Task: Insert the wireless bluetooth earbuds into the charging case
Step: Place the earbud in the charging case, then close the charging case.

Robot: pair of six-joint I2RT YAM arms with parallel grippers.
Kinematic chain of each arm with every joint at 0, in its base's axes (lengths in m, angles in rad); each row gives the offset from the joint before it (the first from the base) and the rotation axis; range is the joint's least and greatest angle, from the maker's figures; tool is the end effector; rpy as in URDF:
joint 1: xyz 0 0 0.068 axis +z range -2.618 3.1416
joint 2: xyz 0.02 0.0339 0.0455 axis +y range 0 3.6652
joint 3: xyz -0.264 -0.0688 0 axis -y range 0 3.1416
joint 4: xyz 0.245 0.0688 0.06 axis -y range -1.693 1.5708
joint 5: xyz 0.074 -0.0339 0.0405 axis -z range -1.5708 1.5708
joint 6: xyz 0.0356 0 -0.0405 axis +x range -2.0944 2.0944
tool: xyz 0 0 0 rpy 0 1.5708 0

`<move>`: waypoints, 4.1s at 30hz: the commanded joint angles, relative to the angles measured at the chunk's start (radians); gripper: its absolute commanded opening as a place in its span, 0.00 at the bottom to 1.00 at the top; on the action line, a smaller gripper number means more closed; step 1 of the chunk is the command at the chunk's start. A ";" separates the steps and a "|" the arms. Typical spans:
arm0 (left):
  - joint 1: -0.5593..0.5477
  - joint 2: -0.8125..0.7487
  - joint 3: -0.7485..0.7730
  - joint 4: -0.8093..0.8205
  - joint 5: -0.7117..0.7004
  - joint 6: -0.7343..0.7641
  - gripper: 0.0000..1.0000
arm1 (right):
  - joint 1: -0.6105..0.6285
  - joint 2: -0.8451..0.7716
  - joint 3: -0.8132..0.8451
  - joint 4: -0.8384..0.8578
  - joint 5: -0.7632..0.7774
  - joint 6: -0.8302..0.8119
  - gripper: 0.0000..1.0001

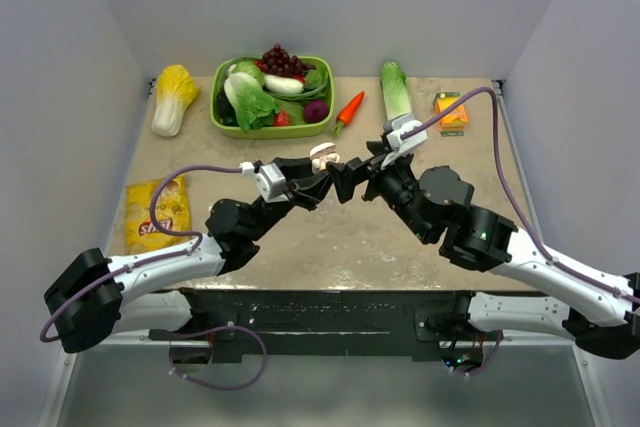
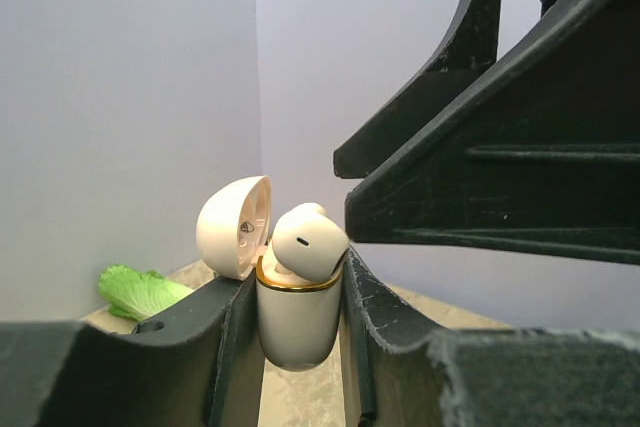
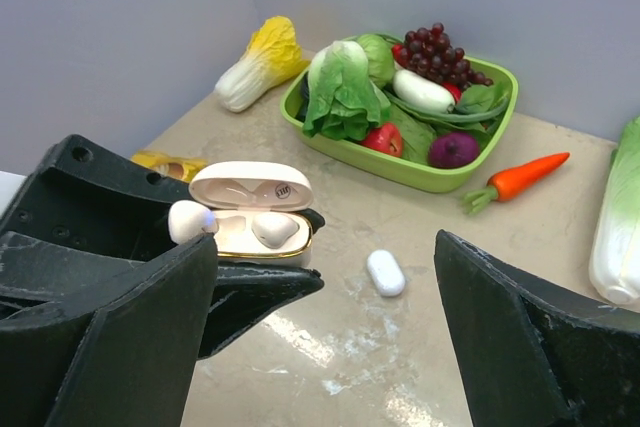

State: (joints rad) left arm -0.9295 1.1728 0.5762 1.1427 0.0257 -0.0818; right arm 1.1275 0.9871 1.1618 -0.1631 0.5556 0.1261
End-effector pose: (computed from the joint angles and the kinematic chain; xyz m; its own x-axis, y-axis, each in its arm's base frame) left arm 0.1475 -0.1990 0.3258 0.2431 -0.4622 -0.8528 0.8369 0.5445 -0.0565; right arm 0.1069 0.1813 0.4367 -0.0631 0.1161 -0.9912 -0.5376 0.8328 0.1318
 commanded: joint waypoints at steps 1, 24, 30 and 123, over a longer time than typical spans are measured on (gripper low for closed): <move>0.000 -0.002 0.043 0.046 0.003 0.028 0.00 | 0.000 -0.039 0.007 0.083 -0.045 0.009 0.93; 0.000 -0.013 0.037 0.048 0.011 0.027 0.00 | 0.000 0.024 0.029 0.045 -0.085 0.018 0.93; 0.000 -0.022 0.033 0.048 0.010 0.028 0.00 | 0.000 0.019 0.026 0.034 -0.048 0.014 0.93; 0.001 -0.131 -0.104 -0.106 0.080 0.046 0.00 | -0.014 -0.009 0.047 -0.143 0.014 0.155 0.07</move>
State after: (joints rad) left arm -0.9302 1.0382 0.4606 0.9783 0.2192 0.0631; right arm 1.1126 1.1072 1.2709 -0.3786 0.3393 0.2146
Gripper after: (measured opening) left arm 0.342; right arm 0.007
